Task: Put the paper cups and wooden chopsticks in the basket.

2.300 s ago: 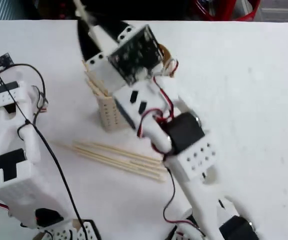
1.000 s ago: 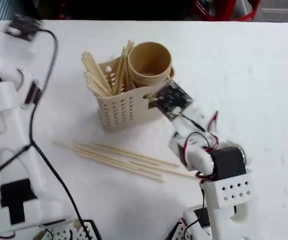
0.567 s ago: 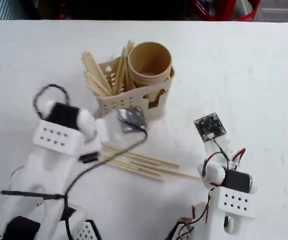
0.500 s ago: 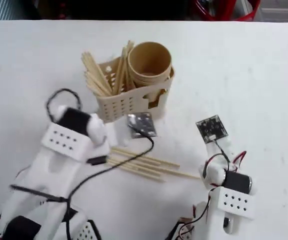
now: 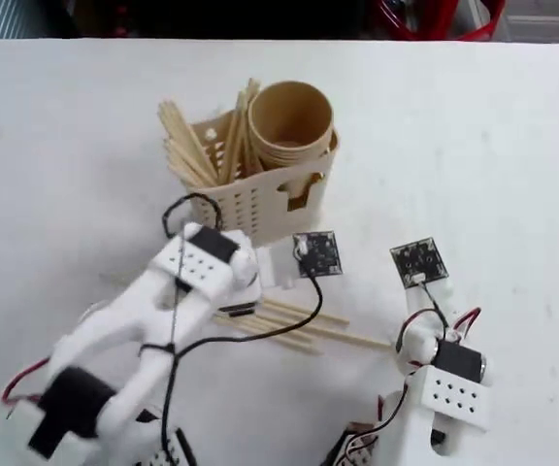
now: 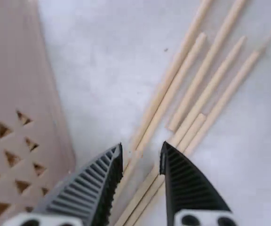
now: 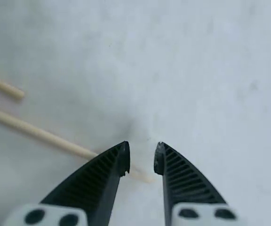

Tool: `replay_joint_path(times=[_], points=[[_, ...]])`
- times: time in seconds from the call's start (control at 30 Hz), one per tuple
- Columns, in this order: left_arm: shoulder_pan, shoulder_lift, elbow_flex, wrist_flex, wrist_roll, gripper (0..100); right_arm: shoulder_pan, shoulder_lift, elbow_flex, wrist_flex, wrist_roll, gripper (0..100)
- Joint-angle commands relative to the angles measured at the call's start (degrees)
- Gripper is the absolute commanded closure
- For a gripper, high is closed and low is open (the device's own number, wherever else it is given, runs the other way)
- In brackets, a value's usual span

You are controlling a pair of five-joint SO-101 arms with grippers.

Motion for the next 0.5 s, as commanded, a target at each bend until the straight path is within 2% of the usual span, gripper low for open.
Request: replay_joint_path(times=[0.0,0.23,0.47], points=[[0.8,7.5,-5.7,-1.4,-1.0,84,0.7,2.3,-0.2,-2.8,-0.4,90.5],[0.6,18.2,-13.3,-1.1,-0.5,84,0.8,6.3,-0.1,-4.9,-0.3,90.5],[1.9,20.1,-15.6,-0.7,-0.5,84,0.7,6.2,1.1,-4.8,-0.3,90.4]])
